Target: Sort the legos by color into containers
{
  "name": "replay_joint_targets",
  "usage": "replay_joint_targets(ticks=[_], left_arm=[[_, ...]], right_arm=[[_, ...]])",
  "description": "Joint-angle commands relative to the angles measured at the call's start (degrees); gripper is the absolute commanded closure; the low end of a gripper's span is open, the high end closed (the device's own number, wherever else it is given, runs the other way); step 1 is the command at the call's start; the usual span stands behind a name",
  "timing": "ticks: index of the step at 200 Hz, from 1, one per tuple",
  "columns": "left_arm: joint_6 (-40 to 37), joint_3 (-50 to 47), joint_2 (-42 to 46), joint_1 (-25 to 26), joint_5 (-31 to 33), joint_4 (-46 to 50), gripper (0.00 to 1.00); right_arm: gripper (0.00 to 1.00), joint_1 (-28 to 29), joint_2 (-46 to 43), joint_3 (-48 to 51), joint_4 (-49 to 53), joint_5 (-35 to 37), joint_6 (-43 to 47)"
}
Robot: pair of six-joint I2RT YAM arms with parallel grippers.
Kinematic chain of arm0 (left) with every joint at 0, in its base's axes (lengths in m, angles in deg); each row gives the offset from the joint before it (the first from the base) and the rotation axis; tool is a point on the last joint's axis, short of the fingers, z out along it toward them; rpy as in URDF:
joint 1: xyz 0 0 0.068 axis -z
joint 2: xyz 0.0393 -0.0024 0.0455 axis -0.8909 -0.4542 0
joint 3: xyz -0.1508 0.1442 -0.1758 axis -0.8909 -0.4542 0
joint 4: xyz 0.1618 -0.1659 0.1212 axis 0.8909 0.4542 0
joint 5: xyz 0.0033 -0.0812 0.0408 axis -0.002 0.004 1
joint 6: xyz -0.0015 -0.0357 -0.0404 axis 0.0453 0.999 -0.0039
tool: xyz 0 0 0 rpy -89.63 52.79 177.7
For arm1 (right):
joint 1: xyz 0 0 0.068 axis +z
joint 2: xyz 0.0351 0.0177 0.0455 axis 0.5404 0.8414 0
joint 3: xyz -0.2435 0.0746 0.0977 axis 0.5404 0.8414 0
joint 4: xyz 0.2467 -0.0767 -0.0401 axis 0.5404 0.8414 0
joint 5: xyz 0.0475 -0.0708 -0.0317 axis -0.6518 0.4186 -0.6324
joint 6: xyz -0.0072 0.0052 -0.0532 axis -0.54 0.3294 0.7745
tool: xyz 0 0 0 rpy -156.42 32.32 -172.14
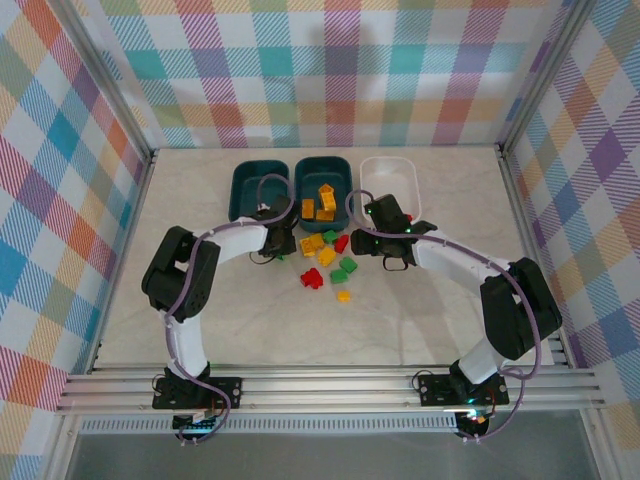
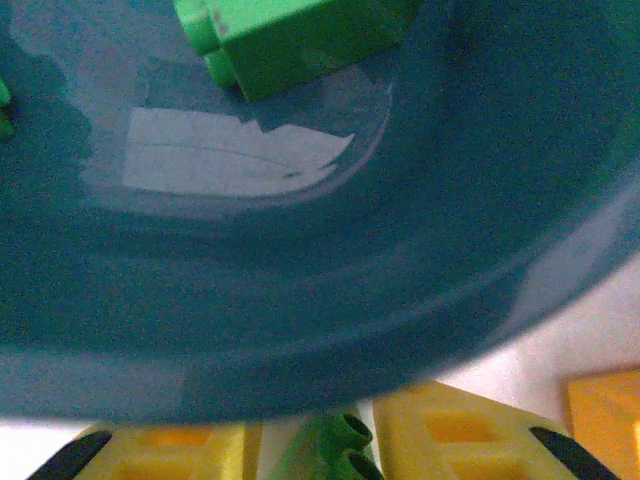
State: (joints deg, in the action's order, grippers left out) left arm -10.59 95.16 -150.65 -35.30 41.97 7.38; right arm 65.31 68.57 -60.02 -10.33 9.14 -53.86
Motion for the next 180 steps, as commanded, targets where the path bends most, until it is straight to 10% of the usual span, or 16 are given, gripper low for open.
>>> replay_joint_targets(ticks=[1,59,180], left_arm=[[0.3,-0.9,5.8,0.2,-2.6,1.4,0.73],[-0.9,7.0,12.9,-1.8,0.2,10.1,0.74],[-1.5,31.6,-12.0,-14.2,-5.2,18.8,0.52]], right_arm=[[0.40,-0.1,-0.7,0.2,-1.3,0.1,0.3],[0.39,-0.2,3.5,-3.0,-1.6,1.2,-4.1],[0.31,-0.9,16.7,-11.3,-2.9,2.8,-9.3]])
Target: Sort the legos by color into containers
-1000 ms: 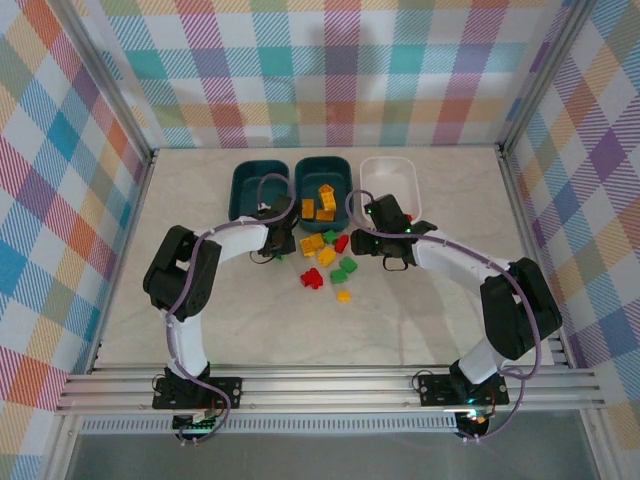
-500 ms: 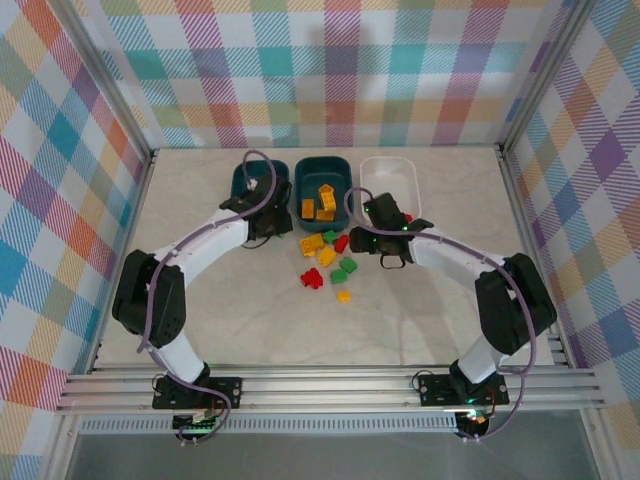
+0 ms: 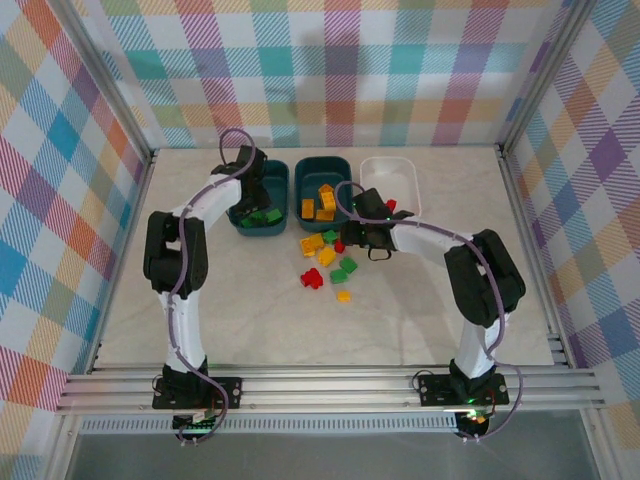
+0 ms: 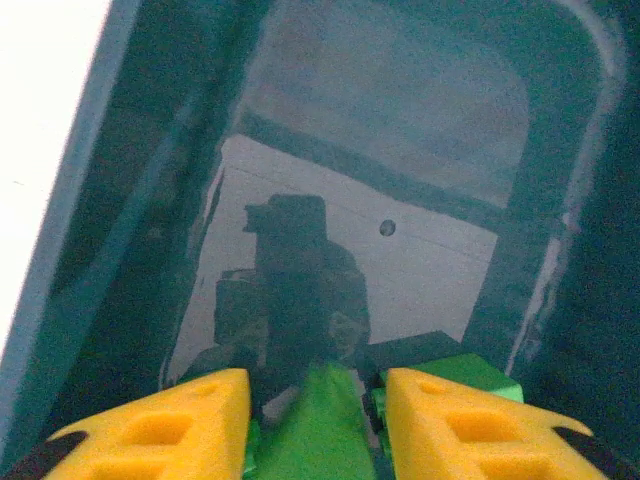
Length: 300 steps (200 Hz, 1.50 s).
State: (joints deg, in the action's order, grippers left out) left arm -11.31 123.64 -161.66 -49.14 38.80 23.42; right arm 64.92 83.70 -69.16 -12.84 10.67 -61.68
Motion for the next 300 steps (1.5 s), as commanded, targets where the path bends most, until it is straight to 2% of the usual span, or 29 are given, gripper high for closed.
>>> replay_joint_targets(ticks=[1,31,56,72,137,160,187,209,266,300], left_arm=[[-0.8,3.1,-0.9,-0.4,-2.1,2.7,0.52],[-1.4,2.7,0.4,-0.4,-3.8,1.7,0.34],[-1.2,0.5,4.4,-0.4,-5.5,0.2,0.23],[-0.6,-2.6,8.6,-0.3,-7.0,-1.3,0.20],[4.3,-25.8,30.4,2.0,-9.6,-9.0,0.17],[4.7,-31.5,35.8,2.3,-9.3,-9.0,0.17],[5.0,-37.1,41.1,2.4,-8.7,-8.9,0.16],[5.8,-41.1,43.4,2.4,-8.6,-9.7,0.16],[7.1,-47.0,45.9,2.4,-8.8,-11.5,0.16],[7.8,-49.5,44.8,2.5,-8.7,-12.8,0.16]], right_arm=[[0.31,-0.6,1.7,-2.2,-0.3,1.4,-1.5],[0.31,-1.0,3.2,-3.8,1.1,2.9,-1.8],[0.31,-1.2,4.1,-4.3,0.7,3.2,-3.1],[0.32,-1.1,4.9,-4.9,0.7,4.3,-4.2],[0.40,-1.2,8.5,-6.5,-0.6,5.2,-8.1],[0.48,-1.2,7.8,-4.4,-2.4,5.0,-8.6],[0.62,-1.0,5.5,-1.1,-4.5,5.3,-8.2],[0.66,-0.5,2.8,1.3,-5.3,5.3,-7.4],[0.66,2.9,-7.0,5.6,-3.6,6.0,-4.9],[0.66,4.7,-8.0,0.3,-3.5,4.8,-1.8]])
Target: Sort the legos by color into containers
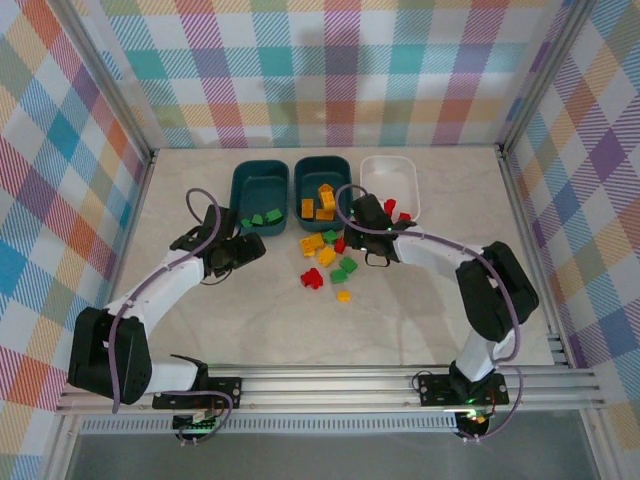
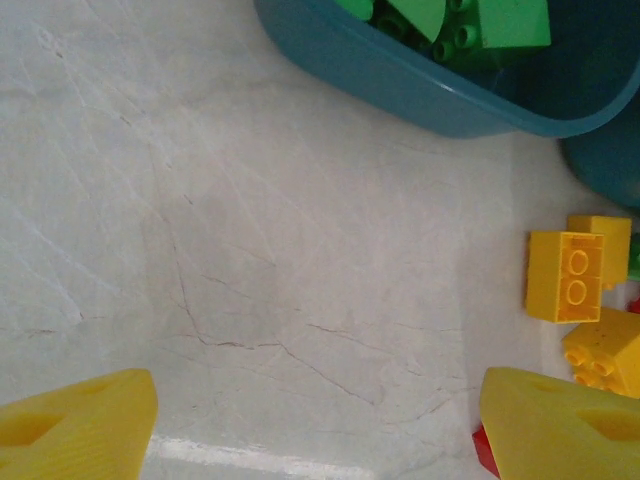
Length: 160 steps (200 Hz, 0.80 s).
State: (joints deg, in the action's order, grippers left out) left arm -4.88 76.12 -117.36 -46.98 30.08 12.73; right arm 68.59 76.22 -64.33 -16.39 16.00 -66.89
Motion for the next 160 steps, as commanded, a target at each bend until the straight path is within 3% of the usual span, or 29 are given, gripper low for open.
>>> replay_joint_targets(ticks=[1,40,92,125,160], left_arm=[[1.4,-2.1,0.4,0.3,0.0,-2.2,0.16],[2.7,-6.4,0.3,0.3,-0.9,-4.0,0.16],[2.9,-8.5,0.9,0.3,-3.5,-4.2,0.15],[2.7,-8.4,0.3,0.6,-5.4,-4.9,0.14],[3.0,-8.1,-0.9,3.4,-5.8,-6.4,0.14]], right_arm=[[0.65,1.1,-0.4,-4.9,-0.2,-0.8,3.6],[0.65,1.1,11.5,-18.9,-2.0,-7.4,10.5],[0.61,1.0,24.4,-34.7,3.5,-8.8,12.6],[0.37,1.1,21.8,-35.0,4.0,-8.4,13.9],[0.32,2.1,11.0,-25.8,1.3,-7.1,13.3]])
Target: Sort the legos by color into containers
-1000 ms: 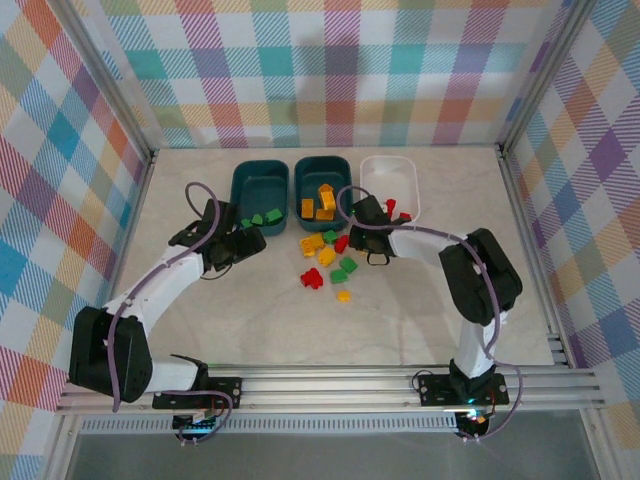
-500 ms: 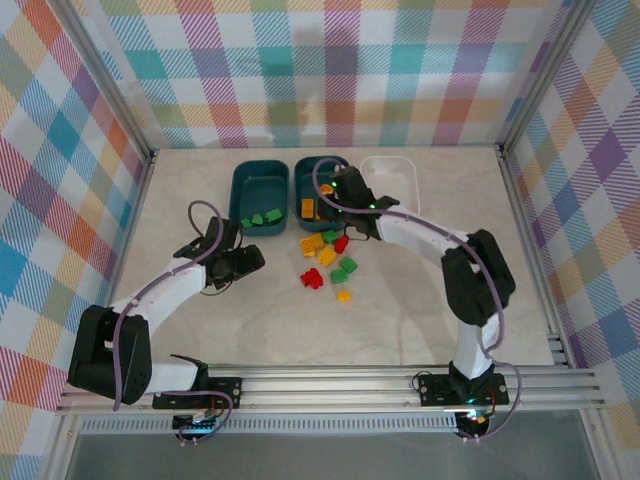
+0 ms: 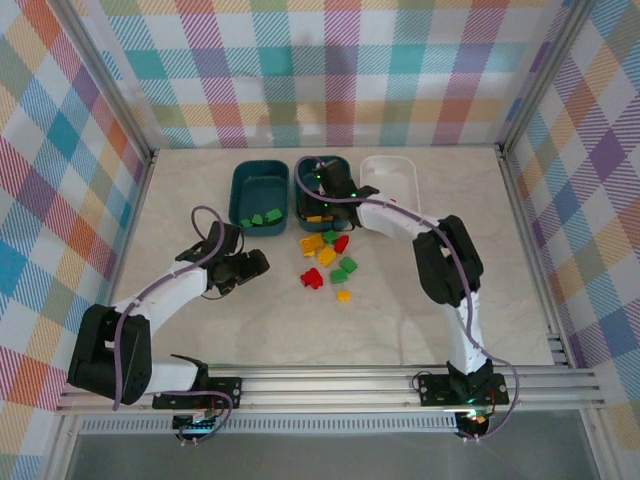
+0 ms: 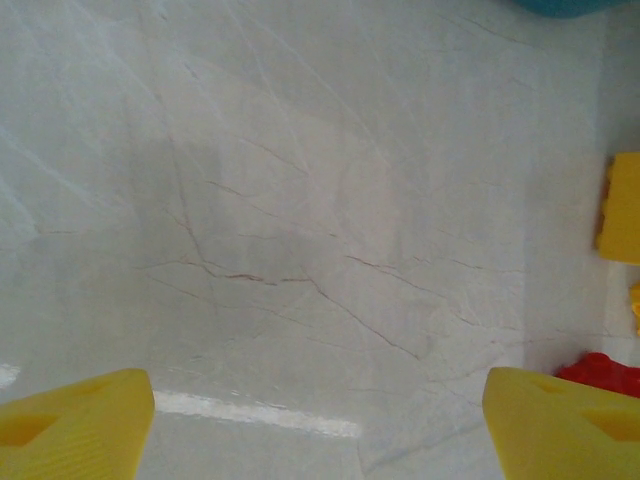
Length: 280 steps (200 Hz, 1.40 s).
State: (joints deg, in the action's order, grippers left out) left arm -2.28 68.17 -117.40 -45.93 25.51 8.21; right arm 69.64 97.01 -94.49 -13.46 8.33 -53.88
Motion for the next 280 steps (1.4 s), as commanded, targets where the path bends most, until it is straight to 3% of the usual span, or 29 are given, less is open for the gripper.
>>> replay_joint_targets(ticks=[1,58,101,123,199,280], left_arm=[[0.5,-0.2,-0.9,2.4,-1.2,-2.0,0.14],[3.6,-4.1,0.5,5.4,3.0,-4.2,0.13],[5.7,-8.8,3.2,5.3,5.5,-4.8,0.11],[6.5,-10.3,3.8,5.3,5.0,-6.0,0.11],[6.4,-10.9,7.6,5.2,5.9,-3.2,0.11],[6.4,-11.4,9.8,5.3,6.6,-2.1,0.11]], right_arm=[[0.32,1.1,-10.2,4.6,-1.6,0.6,0.2],[0.37,9.6,-20.6,22.1,1.9,-2.6,-0.5],[0.34,15.5,-19.4,26.2,7.1,-6.1,3.7],[0.33,16.0,-18.5,27.2,7.1,-7.3,4.8],[0.37,16.0,-9.9,22.7,8.0,-1.8,10.0],[0.39,16.0,-13.7,25.2,7.2,-0.5,9.6]])
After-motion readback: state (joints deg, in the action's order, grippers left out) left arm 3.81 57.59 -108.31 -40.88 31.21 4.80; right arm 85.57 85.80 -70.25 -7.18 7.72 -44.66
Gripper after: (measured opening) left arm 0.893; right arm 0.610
